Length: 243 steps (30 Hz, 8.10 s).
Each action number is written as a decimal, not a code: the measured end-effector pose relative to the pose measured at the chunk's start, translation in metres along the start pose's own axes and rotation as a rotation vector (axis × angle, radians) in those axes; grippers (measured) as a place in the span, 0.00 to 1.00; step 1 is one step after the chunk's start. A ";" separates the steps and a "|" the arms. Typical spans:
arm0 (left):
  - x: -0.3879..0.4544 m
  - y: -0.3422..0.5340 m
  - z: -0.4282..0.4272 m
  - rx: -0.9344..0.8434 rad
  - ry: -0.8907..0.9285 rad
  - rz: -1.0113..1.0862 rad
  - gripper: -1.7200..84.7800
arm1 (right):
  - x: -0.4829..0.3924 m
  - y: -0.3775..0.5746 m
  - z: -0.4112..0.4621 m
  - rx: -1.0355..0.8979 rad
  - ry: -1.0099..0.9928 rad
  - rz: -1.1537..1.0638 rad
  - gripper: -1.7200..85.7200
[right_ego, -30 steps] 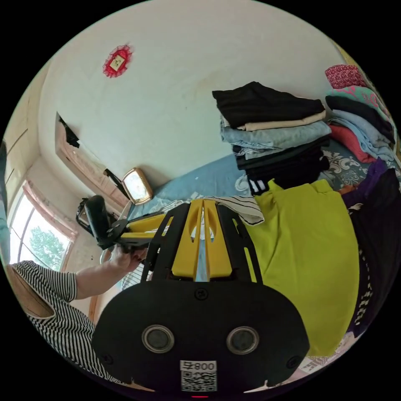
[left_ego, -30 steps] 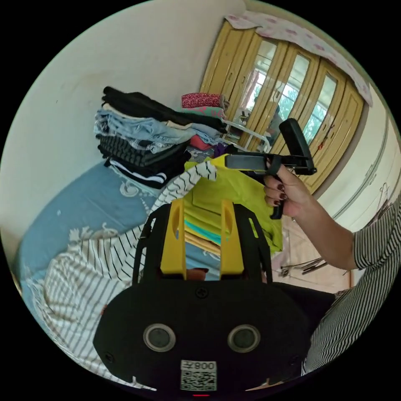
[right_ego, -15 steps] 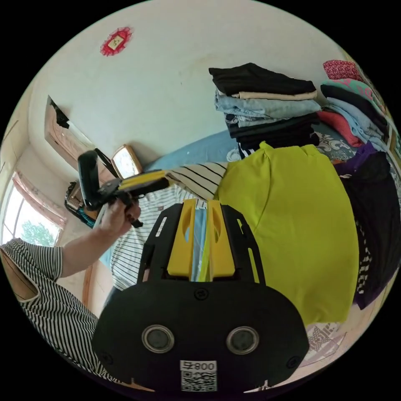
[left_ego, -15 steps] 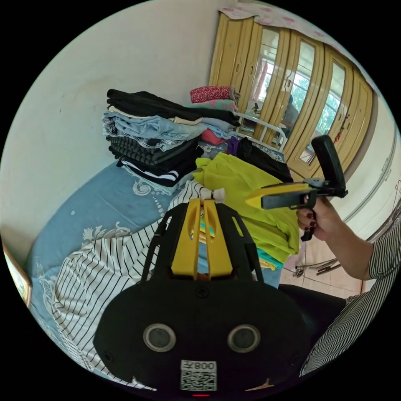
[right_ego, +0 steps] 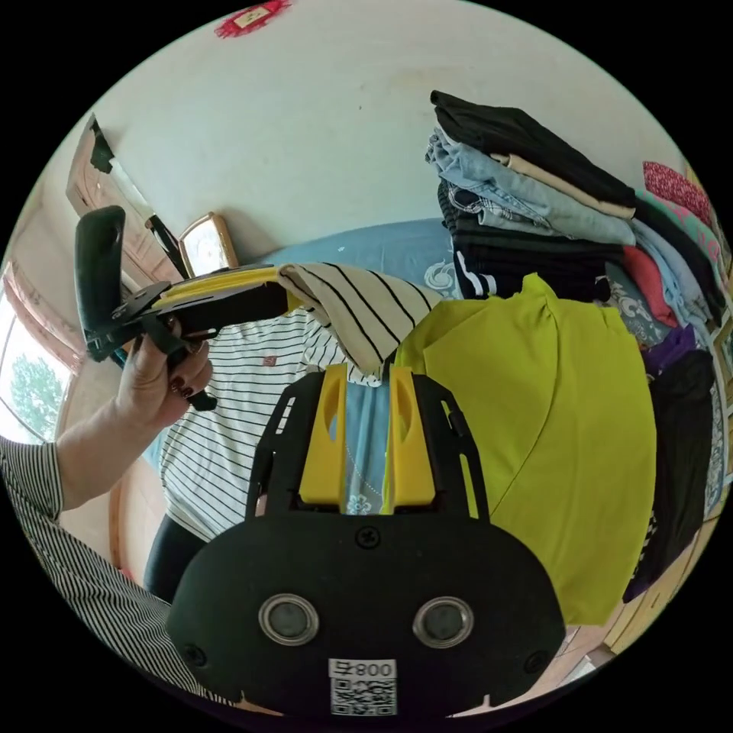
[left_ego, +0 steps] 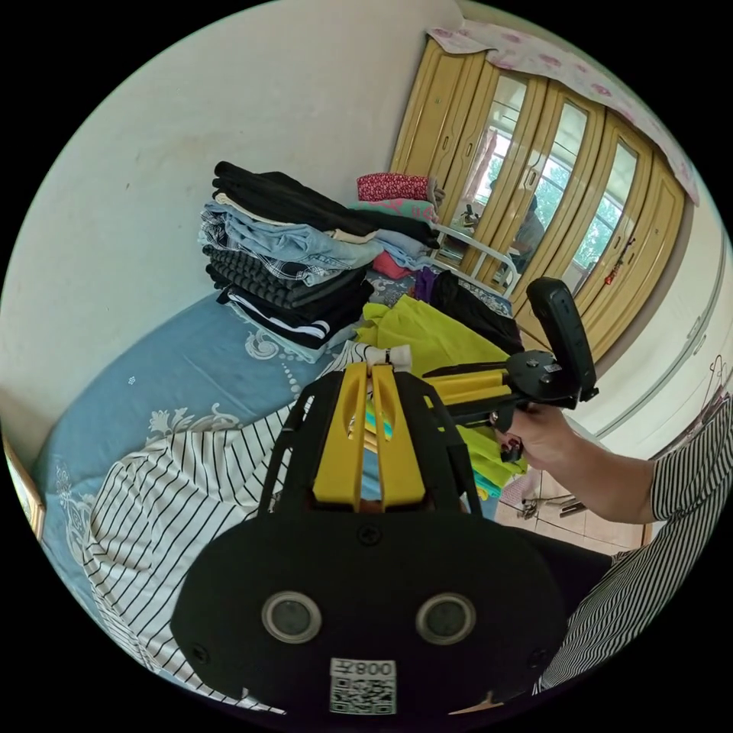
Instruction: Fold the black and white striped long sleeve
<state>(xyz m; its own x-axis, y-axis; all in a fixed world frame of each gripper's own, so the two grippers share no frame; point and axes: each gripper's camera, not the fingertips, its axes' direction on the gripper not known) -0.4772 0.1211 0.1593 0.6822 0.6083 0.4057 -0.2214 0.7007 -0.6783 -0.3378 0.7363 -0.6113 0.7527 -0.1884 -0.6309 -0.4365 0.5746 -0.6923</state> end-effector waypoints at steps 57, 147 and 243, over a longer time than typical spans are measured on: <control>-0.445 0.580 -0.481 0.432 -0.028 -1.237 0.03 | -0.827 -0.411 0.290 -0.473 -0.288 -0.777 0.06; -0.662 0.078 0.062 -0.052 0.236 -0.483 0.08 | -0.319 -0.058 0.284 -0.081 -0.186 0.067 0.03; -0.353 0.629 -0.857 0.829 -0.285 -1.019 0.04 | -0.734 -0.235 0.309 -0.375 -0.280 -0.477 0.02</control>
<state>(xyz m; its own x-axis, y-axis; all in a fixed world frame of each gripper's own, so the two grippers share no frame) -0.2601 0.0274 -0.9357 0.6489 -0.3307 0.6852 -0.1283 0.8401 0.5270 -0.6353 0.9853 0.1228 0.9833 -0.1102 -0.1450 -0.1273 0.1540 -0.9798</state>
